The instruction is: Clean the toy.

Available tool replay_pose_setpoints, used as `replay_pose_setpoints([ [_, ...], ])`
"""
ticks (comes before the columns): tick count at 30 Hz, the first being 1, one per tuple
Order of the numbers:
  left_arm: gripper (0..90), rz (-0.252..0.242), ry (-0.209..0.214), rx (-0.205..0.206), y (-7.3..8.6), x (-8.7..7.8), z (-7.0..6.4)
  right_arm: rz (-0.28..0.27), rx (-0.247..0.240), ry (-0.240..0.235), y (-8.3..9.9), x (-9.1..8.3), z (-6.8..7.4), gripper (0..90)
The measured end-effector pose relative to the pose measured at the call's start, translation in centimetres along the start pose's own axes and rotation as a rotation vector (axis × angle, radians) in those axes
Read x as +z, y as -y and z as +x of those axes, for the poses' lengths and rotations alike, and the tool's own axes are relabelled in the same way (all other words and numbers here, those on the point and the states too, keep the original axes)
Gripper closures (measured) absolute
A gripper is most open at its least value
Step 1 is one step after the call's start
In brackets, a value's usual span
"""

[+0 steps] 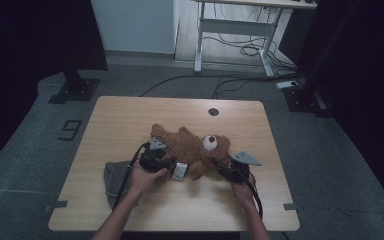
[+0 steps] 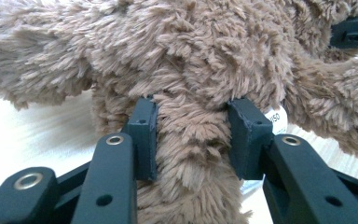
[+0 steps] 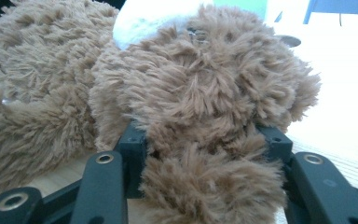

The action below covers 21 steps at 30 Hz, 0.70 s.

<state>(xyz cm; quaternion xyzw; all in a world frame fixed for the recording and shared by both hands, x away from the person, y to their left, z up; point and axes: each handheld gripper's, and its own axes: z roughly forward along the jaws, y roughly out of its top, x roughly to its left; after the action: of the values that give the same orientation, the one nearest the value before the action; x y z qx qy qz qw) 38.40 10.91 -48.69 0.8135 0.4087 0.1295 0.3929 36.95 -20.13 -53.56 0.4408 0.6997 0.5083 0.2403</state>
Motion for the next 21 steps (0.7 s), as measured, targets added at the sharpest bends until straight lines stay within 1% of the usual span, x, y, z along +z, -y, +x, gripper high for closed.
replay_pose_setpoints([
  [4, 57.3, 0.000, 0.004, -0.003, -0.22, 0.29, 0.04, -0.004, 0.001, 0.009, 0.02, -0.01, -0.36, 47.3],
  [12, 56.7, -0.001, 0.008, -0.007, -0.33, 0.49, 0.00, -0.007, 0.006, 0.007, 0.07, -0.07, -0.74, 44.6],
  [16, 55.7, -0.003, 0.011, -0.013, -0.36, 0.55, 0.06, -0.013, 0.011, 0.003, 0.12, -0.05, -0.89, 40.3],
  [18, 52.6, -0.001, 0.012, -0.018, -0.37, 0.50, 0.15, -0.015, 0.015, 0.001, 0.13, -0.09, -1.00, 36.8],
  [21, 43.4, -0.011, 0.002, -0.020, -0.39, 0.02, 0.17, -0.026, 0.031, 0.002, 0.09, -0.28, -1.10, 28.5],
])
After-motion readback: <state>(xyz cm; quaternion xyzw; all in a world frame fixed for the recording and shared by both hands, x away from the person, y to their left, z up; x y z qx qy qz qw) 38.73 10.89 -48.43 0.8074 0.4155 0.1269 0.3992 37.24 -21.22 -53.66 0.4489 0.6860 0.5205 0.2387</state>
